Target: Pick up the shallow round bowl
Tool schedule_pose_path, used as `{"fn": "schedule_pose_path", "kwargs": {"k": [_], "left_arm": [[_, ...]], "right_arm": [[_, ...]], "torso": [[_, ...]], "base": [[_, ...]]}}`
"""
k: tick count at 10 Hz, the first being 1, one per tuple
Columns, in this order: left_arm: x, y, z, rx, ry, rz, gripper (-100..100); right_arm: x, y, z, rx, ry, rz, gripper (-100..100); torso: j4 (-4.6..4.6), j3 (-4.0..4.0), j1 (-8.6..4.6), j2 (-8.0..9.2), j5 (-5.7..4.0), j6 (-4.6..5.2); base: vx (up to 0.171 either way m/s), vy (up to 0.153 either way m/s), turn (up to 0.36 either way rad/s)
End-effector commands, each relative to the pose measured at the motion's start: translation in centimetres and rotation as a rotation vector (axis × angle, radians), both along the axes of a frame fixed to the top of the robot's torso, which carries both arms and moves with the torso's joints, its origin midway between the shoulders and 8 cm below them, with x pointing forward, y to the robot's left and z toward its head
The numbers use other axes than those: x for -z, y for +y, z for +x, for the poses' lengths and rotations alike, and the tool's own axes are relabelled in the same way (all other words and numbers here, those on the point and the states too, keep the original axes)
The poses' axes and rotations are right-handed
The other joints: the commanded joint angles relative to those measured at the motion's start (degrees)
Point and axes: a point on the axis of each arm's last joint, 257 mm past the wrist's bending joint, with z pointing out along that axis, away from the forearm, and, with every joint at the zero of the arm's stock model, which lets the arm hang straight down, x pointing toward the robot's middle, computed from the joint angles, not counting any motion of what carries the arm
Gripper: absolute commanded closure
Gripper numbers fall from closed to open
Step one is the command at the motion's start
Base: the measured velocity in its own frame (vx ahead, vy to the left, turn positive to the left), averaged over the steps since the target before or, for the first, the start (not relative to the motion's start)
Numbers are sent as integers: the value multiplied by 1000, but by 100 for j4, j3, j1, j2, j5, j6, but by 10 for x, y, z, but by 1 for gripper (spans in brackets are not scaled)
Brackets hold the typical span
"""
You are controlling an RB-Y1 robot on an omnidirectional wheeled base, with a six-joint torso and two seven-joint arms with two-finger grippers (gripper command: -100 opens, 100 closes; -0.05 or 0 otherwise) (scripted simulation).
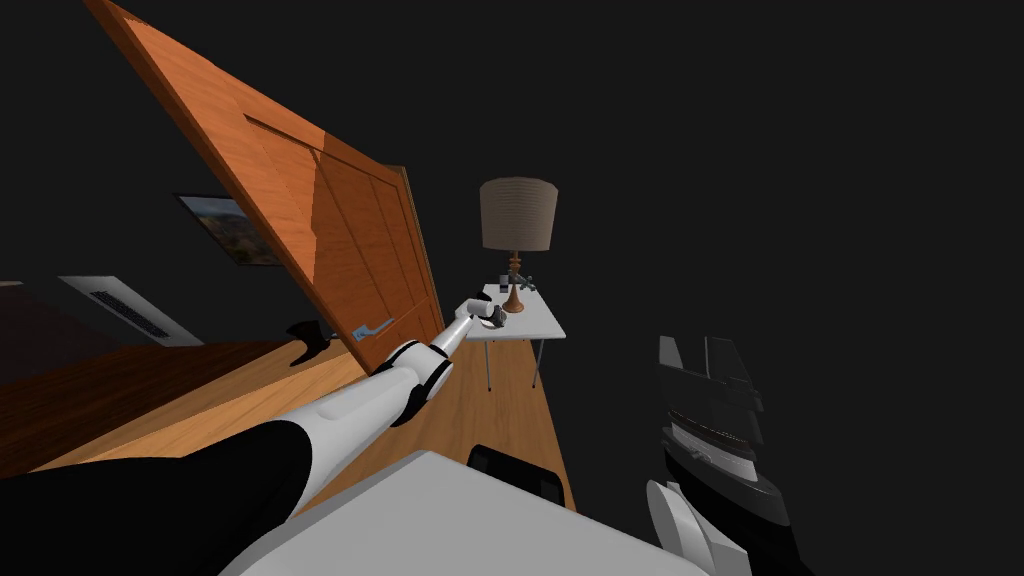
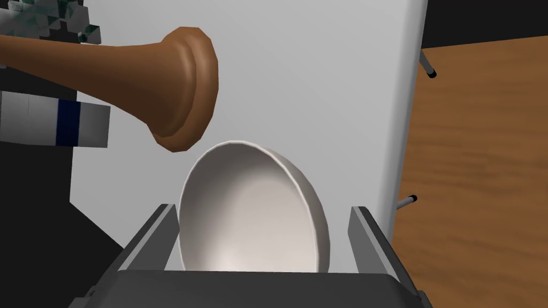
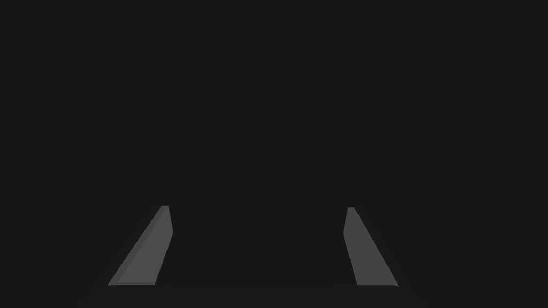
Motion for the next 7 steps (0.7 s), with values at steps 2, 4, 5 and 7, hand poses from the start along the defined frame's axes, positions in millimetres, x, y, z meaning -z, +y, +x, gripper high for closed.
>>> {"fn": "schedule_pose_path", "kwargs": {"k": [2,4,5,7], "left_arm": [[12,7,-6,-6,54,18,-100],[22,13,-12,-12,94,32,-100],[31,18,-18,-17,132,45,-100],[49,28,-30,-28,196,64,-100]], "right_arm": [[0,0,0,0,0,0,0],[0,0,0,0,0,0,0],[0,0,0,0,0,0,0],[0,0,0,0,0,0,0]], "torso": [[1,2,3,2,1,-1],[2,4,3,6,1,-1],[1,4,2,7,1,0],[1,2,2,4,1,-1]], "base": [[35,-4,35],[31,-6,31],[32,-7,41],[44,-11,42]]}}
